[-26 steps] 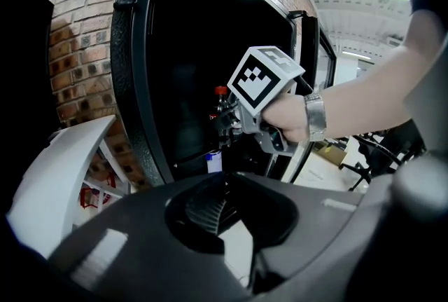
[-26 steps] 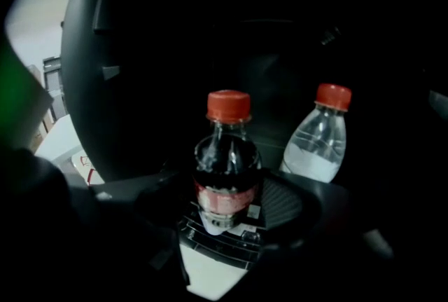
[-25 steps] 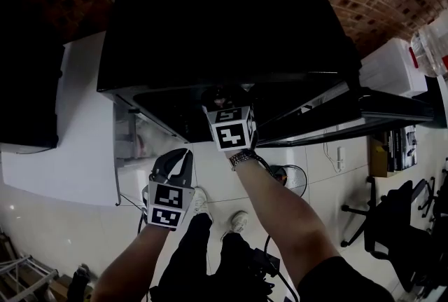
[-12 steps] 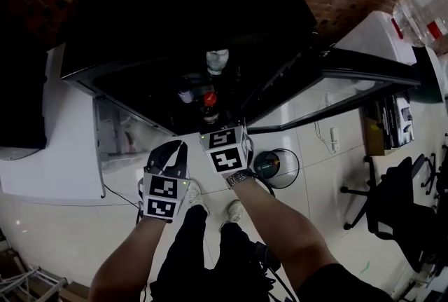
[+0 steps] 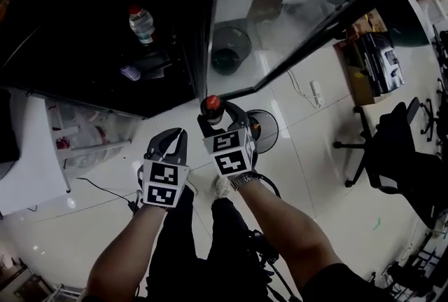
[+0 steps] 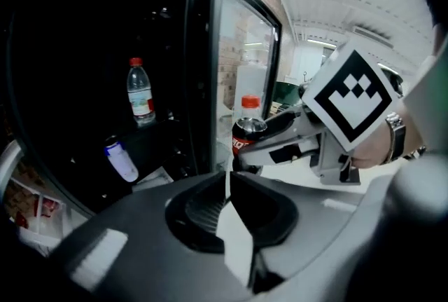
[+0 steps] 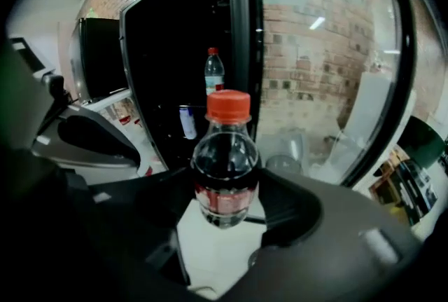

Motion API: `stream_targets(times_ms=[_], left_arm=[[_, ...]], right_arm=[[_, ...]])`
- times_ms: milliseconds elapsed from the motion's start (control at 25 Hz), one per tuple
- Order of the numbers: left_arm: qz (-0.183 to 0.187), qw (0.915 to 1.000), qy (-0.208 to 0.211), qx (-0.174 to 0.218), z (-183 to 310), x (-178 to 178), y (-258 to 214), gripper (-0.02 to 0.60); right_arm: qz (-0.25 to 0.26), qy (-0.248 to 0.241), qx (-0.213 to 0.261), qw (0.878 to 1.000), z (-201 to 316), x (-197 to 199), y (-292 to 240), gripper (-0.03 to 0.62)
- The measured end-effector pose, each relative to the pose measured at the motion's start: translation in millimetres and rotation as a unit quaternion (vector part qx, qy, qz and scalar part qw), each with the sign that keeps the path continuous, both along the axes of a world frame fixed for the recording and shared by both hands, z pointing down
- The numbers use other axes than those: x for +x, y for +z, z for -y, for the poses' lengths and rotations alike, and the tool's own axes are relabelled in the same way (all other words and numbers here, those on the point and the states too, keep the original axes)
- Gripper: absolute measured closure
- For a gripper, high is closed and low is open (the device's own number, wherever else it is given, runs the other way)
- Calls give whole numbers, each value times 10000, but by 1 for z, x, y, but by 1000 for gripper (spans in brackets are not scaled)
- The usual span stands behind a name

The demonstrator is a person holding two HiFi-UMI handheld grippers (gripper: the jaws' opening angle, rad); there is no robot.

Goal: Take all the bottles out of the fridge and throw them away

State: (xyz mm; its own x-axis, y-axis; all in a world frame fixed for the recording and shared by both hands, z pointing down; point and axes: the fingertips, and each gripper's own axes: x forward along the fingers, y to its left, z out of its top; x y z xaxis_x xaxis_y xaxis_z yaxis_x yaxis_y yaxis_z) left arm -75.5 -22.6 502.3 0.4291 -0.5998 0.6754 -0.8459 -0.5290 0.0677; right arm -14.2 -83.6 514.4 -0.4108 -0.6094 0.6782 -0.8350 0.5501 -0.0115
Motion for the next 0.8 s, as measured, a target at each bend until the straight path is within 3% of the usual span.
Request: stream_targets(times_ms=[400, 800], left_arm=[[-4, 9948, 972, -297, -24, 130, 50, 577], [159, 9865, 1549, -500, -20, 205, 101, 578]], right_arm=[[-143, 851, -391, 9955, -40, 139, 67, 303], [-184, 1301, -889, 9873, -56, 215, 145, 303]])
